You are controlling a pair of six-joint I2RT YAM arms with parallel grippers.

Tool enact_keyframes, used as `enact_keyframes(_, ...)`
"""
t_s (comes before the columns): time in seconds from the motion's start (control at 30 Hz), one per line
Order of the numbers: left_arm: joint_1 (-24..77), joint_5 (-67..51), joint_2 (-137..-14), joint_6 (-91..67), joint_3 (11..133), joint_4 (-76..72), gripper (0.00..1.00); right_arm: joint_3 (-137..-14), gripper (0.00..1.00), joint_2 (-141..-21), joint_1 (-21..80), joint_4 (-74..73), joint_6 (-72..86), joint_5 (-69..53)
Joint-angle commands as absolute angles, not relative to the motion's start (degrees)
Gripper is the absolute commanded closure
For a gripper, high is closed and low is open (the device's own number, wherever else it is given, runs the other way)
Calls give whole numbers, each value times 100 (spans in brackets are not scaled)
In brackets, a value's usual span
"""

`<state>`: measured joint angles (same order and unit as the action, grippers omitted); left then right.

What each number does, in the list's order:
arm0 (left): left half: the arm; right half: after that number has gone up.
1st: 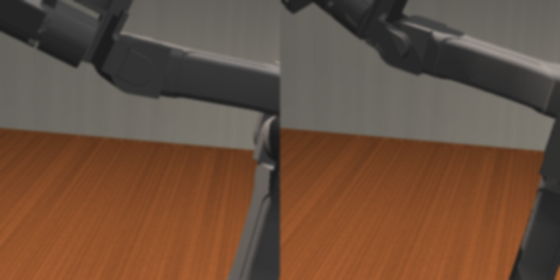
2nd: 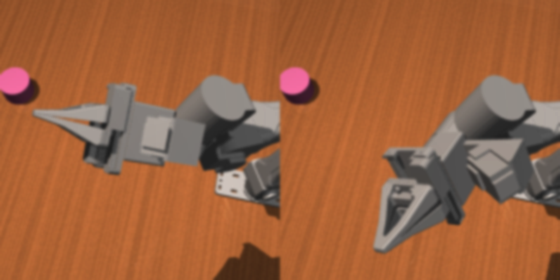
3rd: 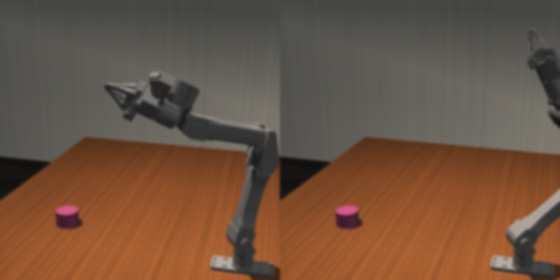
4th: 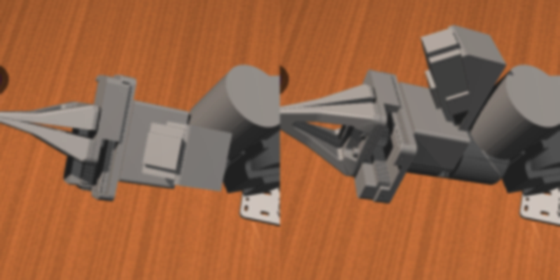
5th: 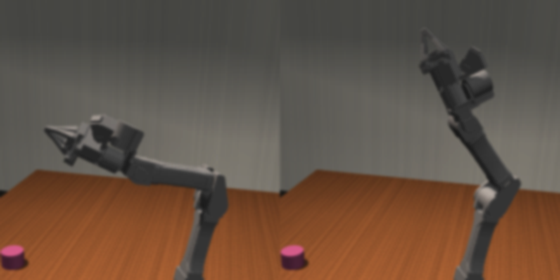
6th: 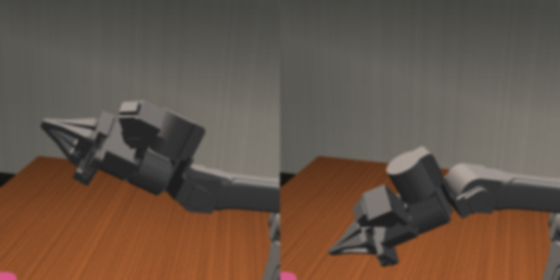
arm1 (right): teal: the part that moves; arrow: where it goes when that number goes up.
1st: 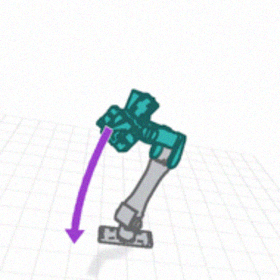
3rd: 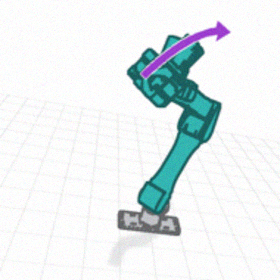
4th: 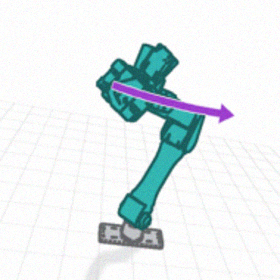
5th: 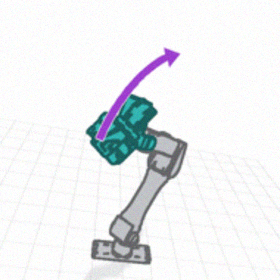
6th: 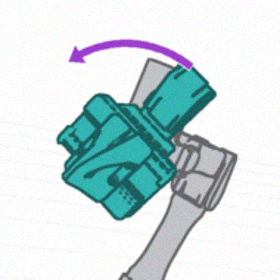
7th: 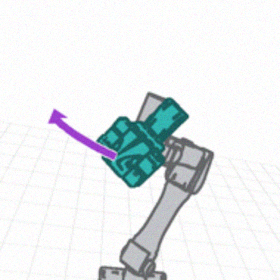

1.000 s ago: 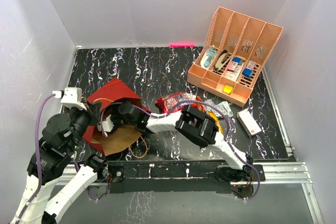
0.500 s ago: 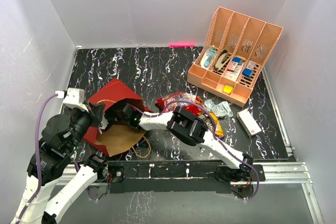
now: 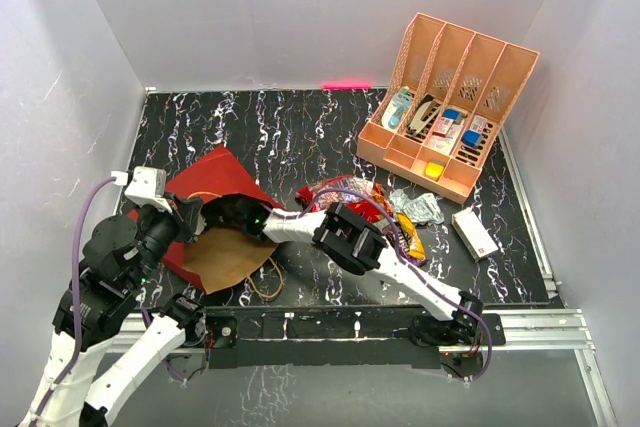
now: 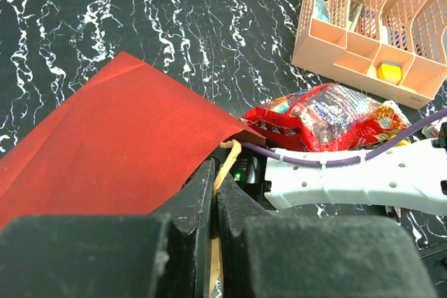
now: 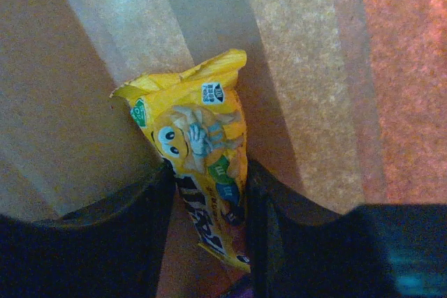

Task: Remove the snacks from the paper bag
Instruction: Take out the snack from the paper bag.

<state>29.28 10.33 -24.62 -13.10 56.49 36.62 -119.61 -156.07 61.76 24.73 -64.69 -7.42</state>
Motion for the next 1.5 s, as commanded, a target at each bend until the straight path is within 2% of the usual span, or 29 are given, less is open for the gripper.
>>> enact_keyframes(0.0,2950,1119,-2479,-1415,5823,3591,100,-12310,60,-15677,6093,2819,-6407,-560)
enact_keyframes(0.13,2951,1285,-2446,-1510,5779,3625,100,-12282,74,-15569,6080,2798,-6438,-523)
enact_keyframes(0.37,2947,1733,-2489,-1744,5748,3709,100,-11603,81,-14955,6116,2917,-6340,-500)
enact_keyframes(1.1,2953,2141,-2627,-1890,5784,3640,100,-7233,84,-11561,6733,3736,-4749,-195)
enact_keyframes(1.27,2953,2170,-2624,-1889,5744,3620,100,-6292,84,-10305,6891,3024,-3812,-115)
enact_keyframes(1.47,2952,2244,-2661,-1915,5724,3605,100,-5603,84,-8432,7052,1462,-2520,30)
